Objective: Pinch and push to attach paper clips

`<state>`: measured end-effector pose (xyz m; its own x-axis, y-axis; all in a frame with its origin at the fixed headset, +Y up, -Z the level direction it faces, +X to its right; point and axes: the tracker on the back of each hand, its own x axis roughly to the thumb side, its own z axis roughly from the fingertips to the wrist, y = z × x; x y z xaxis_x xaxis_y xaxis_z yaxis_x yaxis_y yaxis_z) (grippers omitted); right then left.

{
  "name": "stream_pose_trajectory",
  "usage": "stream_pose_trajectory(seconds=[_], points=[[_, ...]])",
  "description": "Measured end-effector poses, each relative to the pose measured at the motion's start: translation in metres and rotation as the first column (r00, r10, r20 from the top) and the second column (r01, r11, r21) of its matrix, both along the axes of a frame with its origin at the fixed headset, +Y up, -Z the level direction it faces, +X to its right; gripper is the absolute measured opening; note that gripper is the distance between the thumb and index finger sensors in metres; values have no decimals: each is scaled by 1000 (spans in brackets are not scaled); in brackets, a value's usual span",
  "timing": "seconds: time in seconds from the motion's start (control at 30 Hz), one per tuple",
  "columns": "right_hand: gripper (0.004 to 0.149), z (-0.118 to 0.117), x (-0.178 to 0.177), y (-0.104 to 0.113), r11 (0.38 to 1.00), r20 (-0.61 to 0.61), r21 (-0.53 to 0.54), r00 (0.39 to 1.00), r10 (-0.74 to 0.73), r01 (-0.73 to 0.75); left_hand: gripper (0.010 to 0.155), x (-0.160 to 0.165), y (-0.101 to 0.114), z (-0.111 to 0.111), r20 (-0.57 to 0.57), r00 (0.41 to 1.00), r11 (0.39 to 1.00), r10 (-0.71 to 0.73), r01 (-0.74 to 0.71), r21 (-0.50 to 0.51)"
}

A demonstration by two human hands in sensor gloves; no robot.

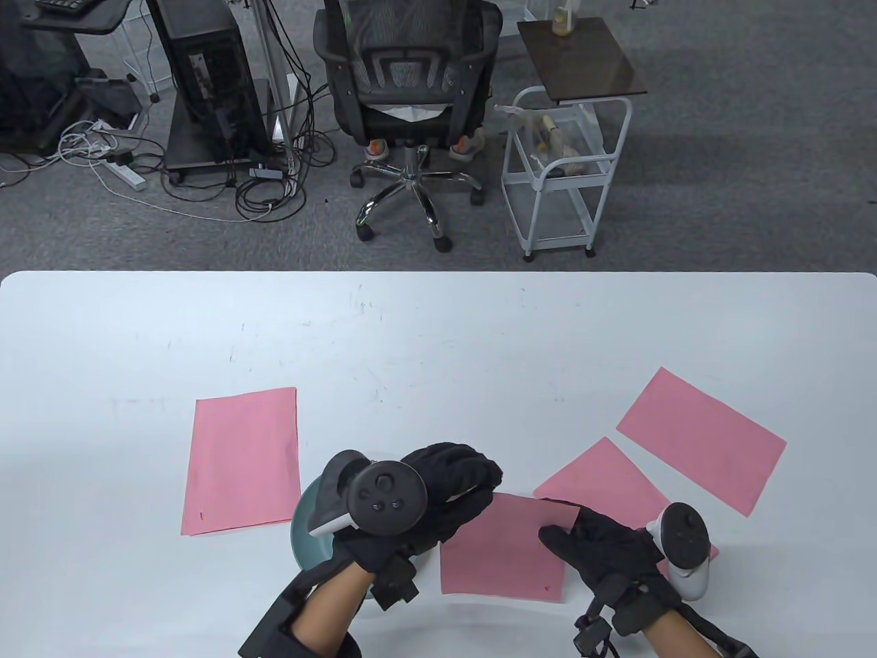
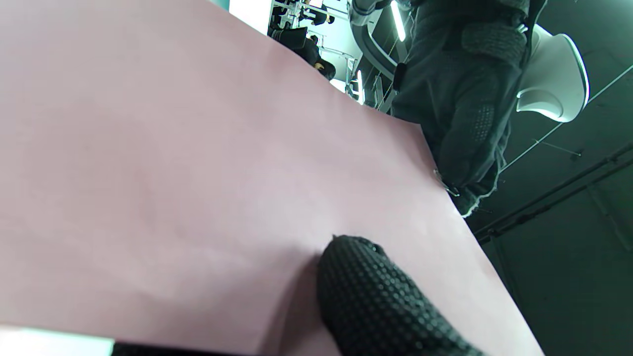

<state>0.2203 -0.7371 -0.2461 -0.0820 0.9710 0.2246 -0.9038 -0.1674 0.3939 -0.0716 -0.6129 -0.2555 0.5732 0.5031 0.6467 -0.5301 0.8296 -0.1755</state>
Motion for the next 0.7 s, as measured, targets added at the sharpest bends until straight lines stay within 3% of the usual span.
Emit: stream_pose_trajectory(seconds=[0.7], points=[[38, 0, 1, 1, 1000, 15, -9, 1000, 1, -1, 45, -1, 0, -3, 23, 994, 993, -105, 106, -59]])
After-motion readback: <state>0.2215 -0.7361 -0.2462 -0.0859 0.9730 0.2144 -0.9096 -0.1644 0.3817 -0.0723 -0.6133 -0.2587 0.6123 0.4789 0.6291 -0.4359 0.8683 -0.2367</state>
